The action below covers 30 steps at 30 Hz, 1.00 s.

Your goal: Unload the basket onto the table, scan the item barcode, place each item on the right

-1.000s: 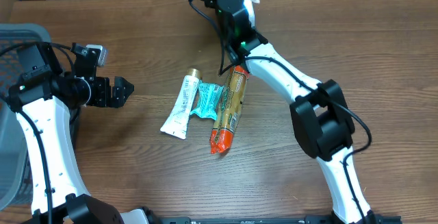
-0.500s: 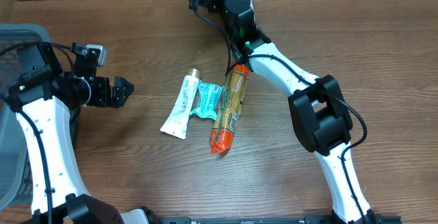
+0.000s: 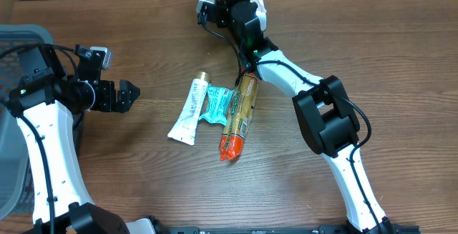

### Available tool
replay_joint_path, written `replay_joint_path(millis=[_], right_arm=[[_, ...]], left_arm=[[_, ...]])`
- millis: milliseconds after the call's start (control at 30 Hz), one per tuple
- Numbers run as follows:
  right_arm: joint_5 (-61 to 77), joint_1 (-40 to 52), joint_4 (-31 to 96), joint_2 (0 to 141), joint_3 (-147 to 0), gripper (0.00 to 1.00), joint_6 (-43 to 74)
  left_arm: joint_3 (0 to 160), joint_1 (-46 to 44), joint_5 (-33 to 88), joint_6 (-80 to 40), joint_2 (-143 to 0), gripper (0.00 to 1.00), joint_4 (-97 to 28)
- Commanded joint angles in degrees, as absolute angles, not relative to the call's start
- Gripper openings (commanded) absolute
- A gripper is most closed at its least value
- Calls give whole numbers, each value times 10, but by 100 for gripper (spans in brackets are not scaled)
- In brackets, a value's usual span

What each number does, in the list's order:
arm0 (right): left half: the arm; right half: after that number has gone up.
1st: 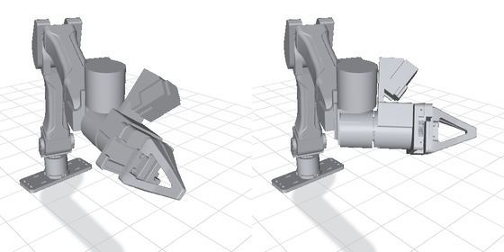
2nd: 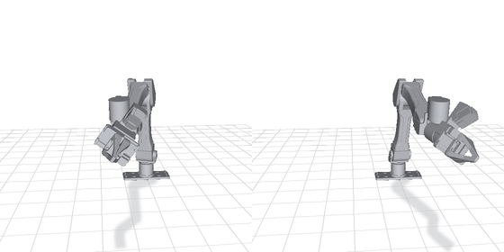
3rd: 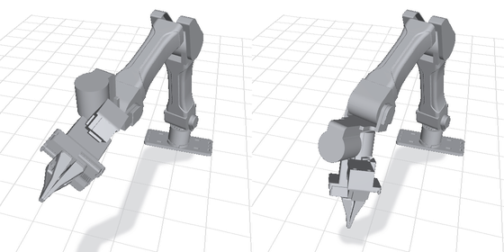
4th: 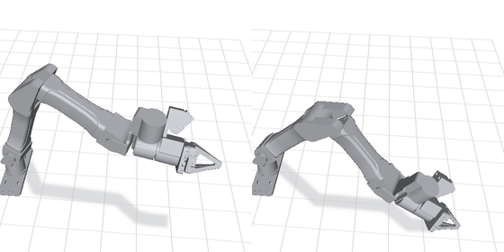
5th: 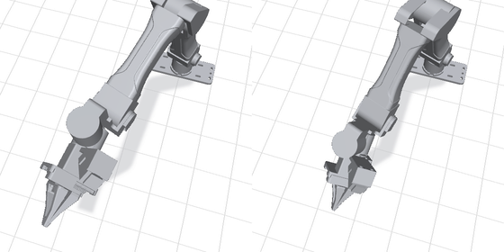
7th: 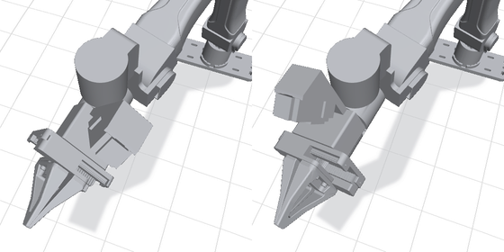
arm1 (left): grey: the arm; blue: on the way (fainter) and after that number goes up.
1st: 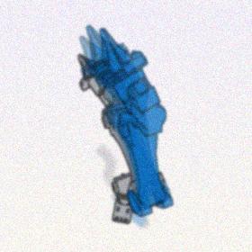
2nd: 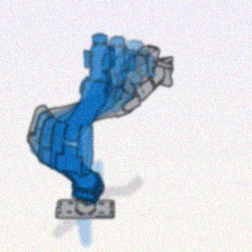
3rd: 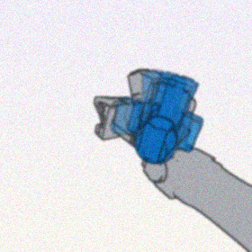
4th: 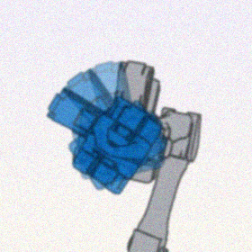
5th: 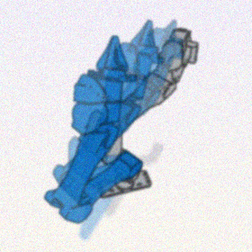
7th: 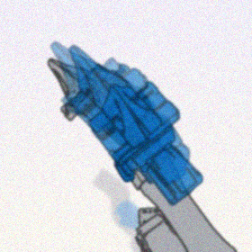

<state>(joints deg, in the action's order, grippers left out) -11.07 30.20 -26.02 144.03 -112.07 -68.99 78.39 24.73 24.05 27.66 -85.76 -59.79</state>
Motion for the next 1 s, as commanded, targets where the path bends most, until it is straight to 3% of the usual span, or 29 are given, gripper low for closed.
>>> replay_joint_path(millis=[0,233,633,800,967], right_arm=[[-106,304,-267,1448,-1132,4,-686],[-107,304,-275,1448,-1132,4,-682],[-130,319,-217,1362,-1132,4,-559],[-115,326,-89,1275,-1132,4,-426],[33,309,108,1160,-1132,4,-234]], left_arm=[[784,244,249,287,-861,100,-597],[784,244,249,287,-861,100,-597],[784,244,249,287,-861,100,-597],[784,244,249,287,-861,100,-597],[784,244,249,287,-861,99,-597]])
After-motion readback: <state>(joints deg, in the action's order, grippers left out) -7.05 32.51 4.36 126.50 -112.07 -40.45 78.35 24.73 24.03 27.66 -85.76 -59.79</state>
